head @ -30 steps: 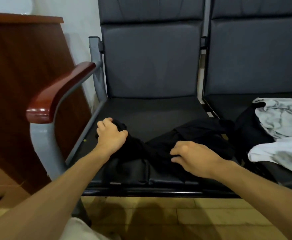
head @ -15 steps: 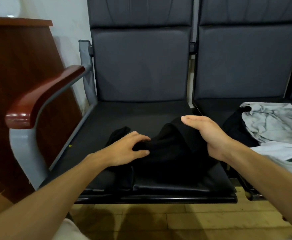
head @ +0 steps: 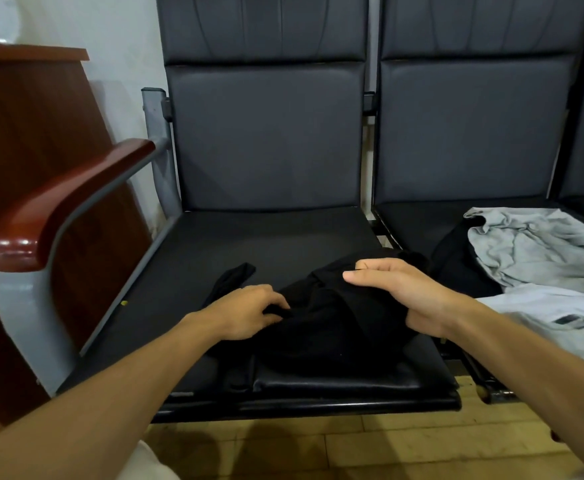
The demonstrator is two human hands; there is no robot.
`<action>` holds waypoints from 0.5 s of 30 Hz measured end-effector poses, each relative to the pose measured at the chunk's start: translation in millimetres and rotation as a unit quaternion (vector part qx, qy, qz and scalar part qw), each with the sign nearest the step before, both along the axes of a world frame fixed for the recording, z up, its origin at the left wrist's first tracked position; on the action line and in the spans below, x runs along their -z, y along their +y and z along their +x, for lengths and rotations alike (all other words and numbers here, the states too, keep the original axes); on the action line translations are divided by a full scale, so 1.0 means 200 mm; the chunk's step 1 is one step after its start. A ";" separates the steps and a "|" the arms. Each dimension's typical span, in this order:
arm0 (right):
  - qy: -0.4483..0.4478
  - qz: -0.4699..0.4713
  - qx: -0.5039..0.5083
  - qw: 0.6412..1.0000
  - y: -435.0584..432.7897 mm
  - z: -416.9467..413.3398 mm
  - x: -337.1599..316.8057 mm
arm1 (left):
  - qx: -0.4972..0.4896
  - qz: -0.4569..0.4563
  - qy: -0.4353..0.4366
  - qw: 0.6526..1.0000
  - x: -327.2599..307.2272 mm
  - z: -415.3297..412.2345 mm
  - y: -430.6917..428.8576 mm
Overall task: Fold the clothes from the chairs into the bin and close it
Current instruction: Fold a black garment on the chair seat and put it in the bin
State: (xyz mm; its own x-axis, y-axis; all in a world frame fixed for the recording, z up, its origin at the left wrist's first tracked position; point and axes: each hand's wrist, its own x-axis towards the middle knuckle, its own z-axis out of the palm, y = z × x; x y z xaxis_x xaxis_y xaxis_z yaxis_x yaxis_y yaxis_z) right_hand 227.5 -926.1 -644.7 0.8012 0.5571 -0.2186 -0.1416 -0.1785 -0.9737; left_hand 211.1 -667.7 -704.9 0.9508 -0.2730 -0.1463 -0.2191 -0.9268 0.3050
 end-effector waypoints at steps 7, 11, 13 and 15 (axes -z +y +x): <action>-0.041 -0.067 0.060 0.995 0.02 -0.01 0.06 | -0.151 -0.209 -0.177 0.950 -0.10 -0.04 0.04; -0.081 -0.100 0.077 0.989 0.06 0.00 0.07 | -0.255 -0.267 -0.219 0.903 -0.13 -0.11 0.11; -0.048 -0.071 0.020 0.996 0.12 -0.02 0.07 | -0.328 -0.288 -0.233 0.869 -0.12 -0.13 0.16; -0.003 -0.060 -0.067 0.996 0.19 -0.06 0.06 | -0.386 -0.305 -0.199 0.848 -0.10 -0.16 0.22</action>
